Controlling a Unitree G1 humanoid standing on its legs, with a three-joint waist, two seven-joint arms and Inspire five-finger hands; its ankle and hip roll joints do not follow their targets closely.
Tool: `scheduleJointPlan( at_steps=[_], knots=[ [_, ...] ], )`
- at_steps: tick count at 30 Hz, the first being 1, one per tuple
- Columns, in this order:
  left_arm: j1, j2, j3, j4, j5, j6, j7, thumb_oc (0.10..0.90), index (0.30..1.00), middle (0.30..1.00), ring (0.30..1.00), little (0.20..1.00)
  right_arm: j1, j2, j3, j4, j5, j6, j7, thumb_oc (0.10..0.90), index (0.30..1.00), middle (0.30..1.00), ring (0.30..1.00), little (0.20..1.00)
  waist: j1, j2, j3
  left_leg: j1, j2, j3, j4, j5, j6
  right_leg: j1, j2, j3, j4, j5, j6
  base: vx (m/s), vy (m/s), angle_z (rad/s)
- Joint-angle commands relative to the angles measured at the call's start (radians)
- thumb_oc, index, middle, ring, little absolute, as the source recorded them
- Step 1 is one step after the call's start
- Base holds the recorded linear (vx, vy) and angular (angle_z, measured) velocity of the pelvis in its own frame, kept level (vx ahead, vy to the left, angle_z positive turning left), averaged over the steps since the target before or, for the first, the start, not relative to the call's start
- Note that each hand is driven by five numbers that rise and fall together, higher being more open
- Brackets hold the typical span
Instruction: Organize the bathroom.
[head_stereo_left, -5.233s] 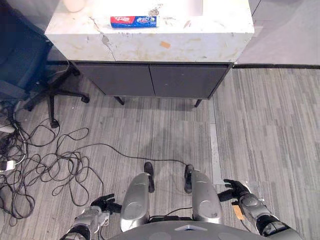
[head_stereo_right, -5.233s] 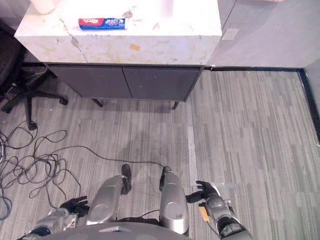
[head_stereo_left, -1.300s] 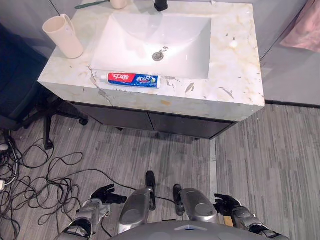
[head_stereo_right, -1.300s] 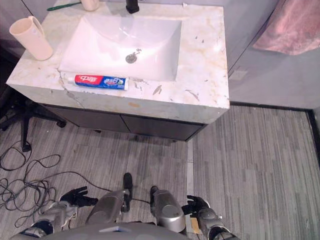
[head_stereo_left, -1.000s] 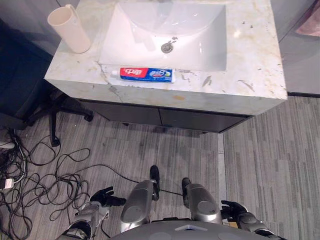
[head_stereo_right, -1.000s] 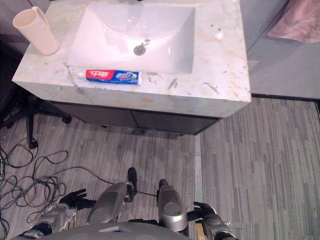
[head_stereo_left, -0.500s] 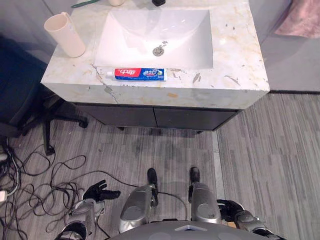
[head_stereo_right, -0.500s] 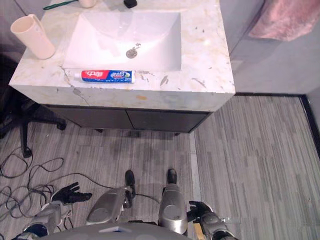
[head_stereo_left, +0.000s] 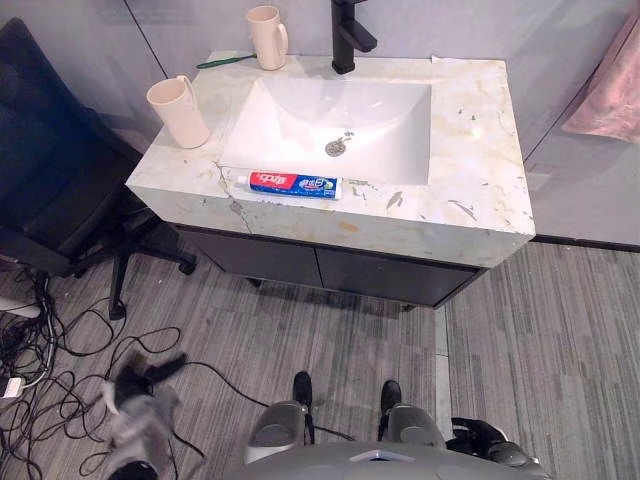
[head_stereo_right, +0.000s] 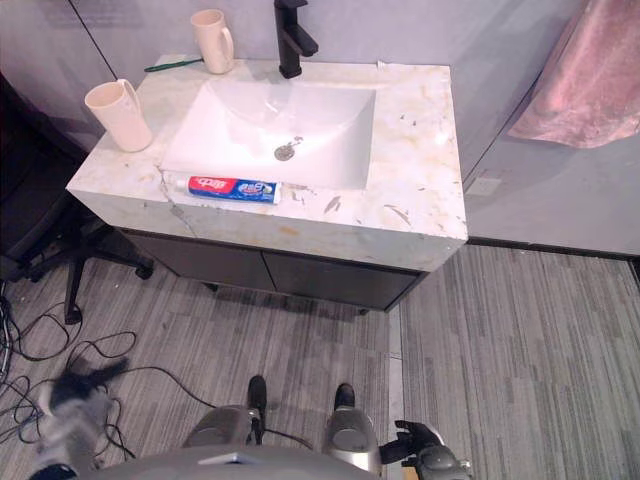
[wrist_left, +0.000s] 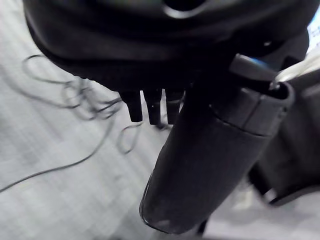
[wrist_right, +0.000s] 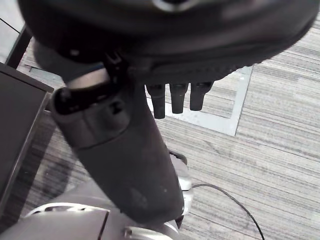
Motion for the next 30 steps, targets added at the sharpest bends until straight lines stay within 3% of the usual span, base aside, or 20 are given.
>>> scheduleJointPlan(
  at_steps=[1, 4, 6, 8, 9, 11, 13, 14, 16, 17, 18, 19, 20, 22, 25, 28, 30],
  knots=[
    [-0.047, 0.181, 0.095, -0.147, 0.203, -0.151, 0.281, 0.800, 0.900, 0.900, 0.900, 0.900, 0.031, 0.006, 0.034, 0.006, 0.045, -0.003, -0.015, 0.800, 0.900, 0.900, 0.900, 0.900, 0.023, -0.031, -0.005, -0.010, 0.048, -0.022, 0.109, -0.117, -0.019, 0.002, -0.052, 0.004, 0.011, -0.063, 0.028, 0.06, -0.112, 0.35],
    [-0.049, 0.225, 0.135, -0.257, 0.310, -0.148, 0.350, 0.800, 0.900, 0.900, 0.900, 0.900, 0.036, 0.014, 0.041, 0.014, 0.056, -0.007, -0.014, 0.800, 0.900, 0.900, 0.900, 0.900, 0.034, -0.037, -0.017, -0.004, 0.056, -0.024, 0.104, -0.116, -0.023, 0.014, -0.049, -0.006, 0.001, -0.061, 0.029, 0.05, -0.070, 0.15],
    [-0.046, 0.315, 0.187, -0.439, 0.400, -0.081, 0.306, 0.800, 0.900, 0.900, 0.900, 0.900, 0.040, 0.016, 0.041, 0.014, 0.060, -0.007, -0.008, 0.800, 0.900, 0.900, 0.900, 0.900, 0.045, -0.041, -0.032, -0.001, 0.067, -0.020, 0.103, -0.117, -0.031, 0.025, -0.044, -0.009, -0.010, -0.061, 0.032, 0.06, -0.080, 0.05],
    [-0.042, 0.342, 0.199, -0.482, 0.421, -0.060, 0.264, 0.800, 0.900, 0.900, 0.900, 0.900, 0.042, 0.015, 0.039, 0.013, 0.056, -0.006, -0.004, 0.800, 0.900, 0.900, 0.900, 0.900, 0.046, -0.041, -0.035, 0.000, 0.069, -0.017, 0.103, -0.117, -0.032, 0.028, -0.042, -0.008, -0.013, -0.061, 0.033, 0.03, -0.040, 0.00],
    [-0.038, 0.427, 0.219, -0.593, 0.461, -0.017, 0.126, 0.800, 0.900, 0.900, 0.900, 0.900, 0.045, 0.013, 0.038, 0.010, 0.046, 0.002, 0.005, 0.800, 0.900, 0.900, 0.900, 0.900, 0.049, -0.042, -0.039, 0.002, 0.075, -0.004, 0.105, -0.118, -0.034, 0.035, -0.040, -0.006, -0.023, -0.058, 0.036, 0.03, -0.041, -0.01],
    [-0.033, 0.533, 0.231, -0.682, 0.465, 0.057, -0.018, 0.800, 0.900, 0.900, 0.900, 0.900, 0.047, 0.006, 0.037, 0.010, 0.031, 0.007, 0.015, 0.800, 0.900, 0.900, 0.900, 0.900, 0.049, -0.037, -0.039, 0.000, 0.080, 0.008, 0.112, -0.119, -0.038, 0.039, -0.040, 0.001, -0.035, -0.051, 0.044, 0.01, -0.024, 0.01],
    [-0.032, 0.564, 0.236, -0.698, 0.466, 0.058, -0.104, 0.800, 0.900, 0.900, 0.900, 0.900, 0.046, 0.003, 0.039, 0.008, 0.028, 0.010, 0.019, 0.800, 0.900, 0.900, 0.900, 0.900, 0.049, -0.036, -0.038, -0.001, 0.083, 0.015, 0.116, -0.120, -0.039, 0.041, -0.040, 0.003, -0.041, -0.047, 0.047, 0.00, 0.000, 0.00],
    [-0.046, 0.658, 0.244, -0.770, 0.440, 0.093, -0.217, 0.800, 0.900, 0.900, 0.900, 0.900, 0.036, -0.007, 0.043, 0.006, 0.025, 0.018, 0.029, 0.800, 0.900, 0.900, 0.900, 0.900, 0.048, -0.031, -0.034, -0.002, 0.086, 0.028, 0.118, -0.119, -0.043, 0.044, -0.041, 0.010, -0.063, -0.032, 0.056, 0.00, 0.000, 0.00],
    [-0.049, 0.680, 0.242, -0.775, 0.422, 0.095, -0.256, 0.800, 0.900, 0.900, 0.900, 0.900, 0.033, -0.010, 0.043, 0.005, 0.021, 0.021, 0.032, 0.800, 0.900, 0.900, 0.900, 0.900, 0.047, -0.029, -0.035, -0.001, 0.087, 0.032, 0.117, -0.118, -0.043, 0.045, -0.041, 0.010, -0.068, -0.028, 0.058, -0.01, -0.003, -0.02],
    [-0.062, 0.707, 0.248, -0.788, 0.414, 0.102, -0.298, 0.800, 0.900, 0.900, 0.900, 0.900, 0.027, -0.012, 0.045, 0.007, 0.019, 0.022, 0.036, 0.800, 0.900, 0.900, 0.900, 0.900, 0.047, -0.027, -0.034, 0.000, 0.089, 0.039, 0.115, -0.118, -0.044, 0.045, -0.041, 0.013, -0.075, -0.023, 0.060, -0.03, -0.016, -0.08],
    [-0.087, 0.779, 0.239, -0.795, 0.388, 0.085, -0.412, 0.800, 0.900, 0.900, 0.900, 0.900, 0.011, -0.021, 0.058, 0.004, 0.010, 0.031, 0.051, 0.800, 0.900, 0.900, 0.900, 0.900, 0.042, -0.022, -0.035, 0.003, 0.092, 0.054, 0.114, -0.116, -0.045, 0.046, -0.040, 0.022, -0.088, -0.013, 0.068, -0.03, -0.016, -0.11],
    [-0.097, 0.793, 0.238, -0.798, 0.383, 0.091, -0.421, 0.800, 0.900, 0.900, 0.900, 0.900, 0.007, -0.023, 0.062, 0.003, 0.011, 0.034, 0.052, 0.800, 0.900, 0.900, 0.900, 0.900, 0.041, -0.021, -0.035, 0.003, 0.093, 0.056, 0.113, -0.115, -0.045, 0.046, -0.039, 0.025, -0.089, -0.013, 0.068, -0.03, -0.014, -0.13],
    [-0.127, 0.852, 0.213, -0.783, 0.382, 0.094, -0.494, 0.800, 0.900, 0.900, 0.900, 0.900, -0.008, -0.031, 0.074, -0.013, 0.011, 0.055, 0.058, 0.800, 0.900, 0.900, 0.900, 0.900, 0.036, -0.014, -0.037, 0.007, 0.095, 0.065, 0.112, -0.113, -0.046, 0.045, -0.036, 0.034, -0.090, -0.011, 0.071, -0.01, -0.001, -0.14],
    [-0.198, 0.918, 0.166, -0.745, 0.376, 0.111, -0.527, 0.800, 0.900, 0.900, 0.900, 0.900, -0.022, -0.041, 0.091, -0.005, 0.012, 0.057, 0.066, 0.800, 0.900, 0.900, 0.900, 0.900, 0.024, -0.007, -0.039, 0.012, 0.100, 0.071, 0.110, -0.108, -0.048, 0.047, -0.033, 0.043, -0.092, -0.008, 0.072, 0.00, 0.007, -0.15],
    [-0.263, 0.965, 0.115, -0.713, 0.344, 0.129, -0.580, 0.800, 0.900, 0.900, 0.900, 0.900, -0.027, -0.048, 0.106, -0.009, 0.007, 0.065, 0.071, 0.800, 0.900, 0.900, 0.900, 0.900, 0.012, -0.001, -0.041, 0.016, 0.103, 0.080, 0.109, -0.106, -0.049, 0.048, -0.032, 0.049, -0.094, -0.008, 0.073, 0.01, 0.013, -0.08],
    [-0.509, 1.063, -0.104, -0.565, 0.276, 0.106, -0.714, 0.800, 0.900, 0.900, 0.900, 0.900, -0.039, -0.066, 0.141, -0.014, 0.000, 0.073, 0.078, 0.800, 0.900, 0.900, 0.900, 0.900, -0.017, 0.013, -0.039, 0.026, 0.109, 0.104, 0.112, -0.106, -0.048, 0.048, -0.031, 0.061, -0.087, -0.010, 0.076, 0.00, 0.007, -0.04],
    [-0.593, 1.079, -0.187, -0.520, 0.265, 0.086, -0.746, 0.800, 0.900, 0.900, 0.900, 0.900, -0.044, -0.070, 0.145, -0.010, 0.001, 0.072, 0.081, 0.800, 0.900, 0.900, 0.900, 0.900, -0.021, 0.016, -0.038, 0.028, 0.110, 0.109, 0.113, -0.105, -0.048, 0.048, -0.030, 0.065, -0.086, -0.010, 0.076, -0.01, -0.006, -0.05]
  ],
)
